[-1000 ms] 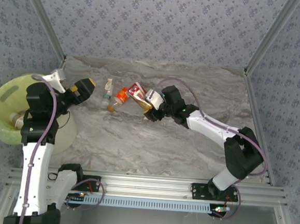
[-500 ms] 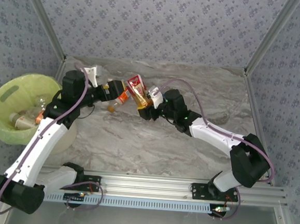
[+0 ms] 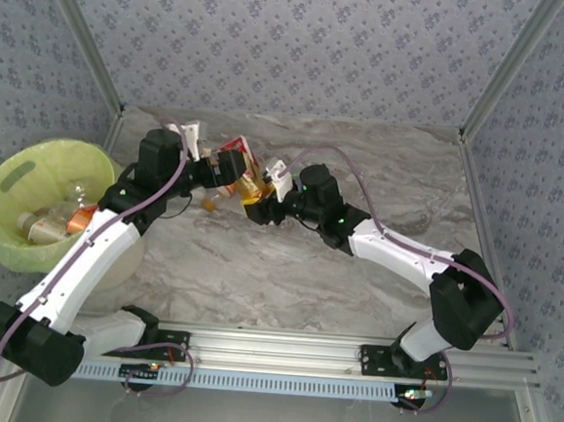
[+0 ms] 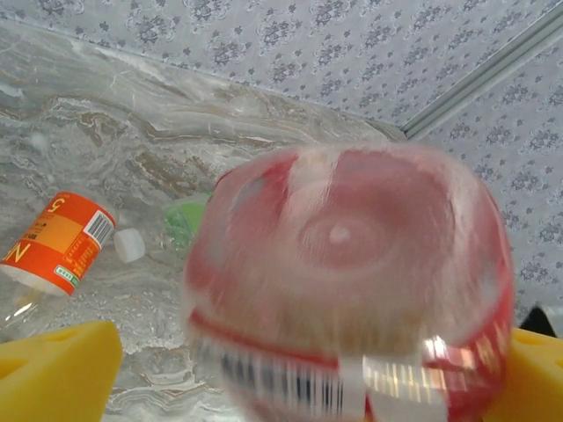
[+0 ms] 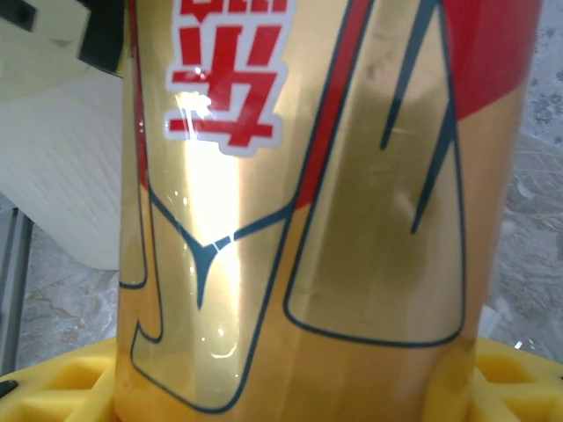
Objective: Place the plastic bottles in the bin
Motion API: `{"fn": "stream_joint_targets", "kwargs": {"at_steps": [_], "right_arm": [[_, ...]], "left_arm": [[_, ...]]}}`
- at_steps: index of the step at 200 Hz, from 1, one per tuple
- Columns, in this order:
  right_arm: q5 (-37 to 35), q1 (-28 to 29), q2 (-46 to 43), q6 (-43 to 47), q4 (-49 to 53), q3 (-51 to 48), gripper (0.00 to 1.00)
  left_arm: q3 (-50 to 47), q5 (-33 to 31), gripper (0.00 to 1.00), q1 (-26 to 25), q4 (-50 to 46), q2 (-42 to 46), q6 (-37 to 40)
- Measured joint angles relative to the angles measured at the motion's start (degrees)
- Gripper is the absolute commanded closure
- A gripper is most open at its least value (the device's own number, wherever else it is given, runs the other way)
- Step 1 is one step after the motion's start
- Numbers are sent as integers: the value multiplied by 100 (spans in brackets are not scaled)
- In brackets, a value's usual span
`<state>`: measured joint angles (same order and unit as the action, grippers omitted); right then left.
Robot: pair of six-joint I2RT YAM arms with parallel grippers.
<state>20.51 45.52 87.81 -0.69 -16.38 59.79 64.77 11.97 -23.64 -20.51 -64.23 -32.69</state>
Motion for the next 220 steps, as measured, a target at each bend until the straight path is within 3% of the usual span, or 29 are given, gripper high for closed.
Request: {"fn": "stream_joint_targets", "kwargs": {"at_steps": [34, 59, 95, 119, 142, 147, 192, 220], "right_arm": [[103, 118, 166, -175, -199, 114, 50], [138, 111, 219, -321, -365, 122, 49], [136, 101, 225, -365, -389, 122, 37], [118, 90, 219, -330, -380, 125, 19], [-48, 70, 103, -258, -201, 120, 10], [-83, 70, 59, -227, -173, 114, 0], [-1244, -225, -743, -177, -142, -240, 0], [-2120, -675, -872, -844, 98, -332, 0]], "left_arm": [[-11, 177, 31, 0, 280, -72, -76], [-57, 214, 37, 11, 474, -72, -144], [-87, 212, 39, 11, 551, -70, -146], [-87, 133, 39, 11, 494, -4, -116], [-7, -98, 39, 111, 168, 153, 17], [50, -151, 39, 149, 83, 166, 48], [691, -1268, 39, 470, -680, 688, 485], [852, -1978, 39, 490, -857, 1139, 750]]}}
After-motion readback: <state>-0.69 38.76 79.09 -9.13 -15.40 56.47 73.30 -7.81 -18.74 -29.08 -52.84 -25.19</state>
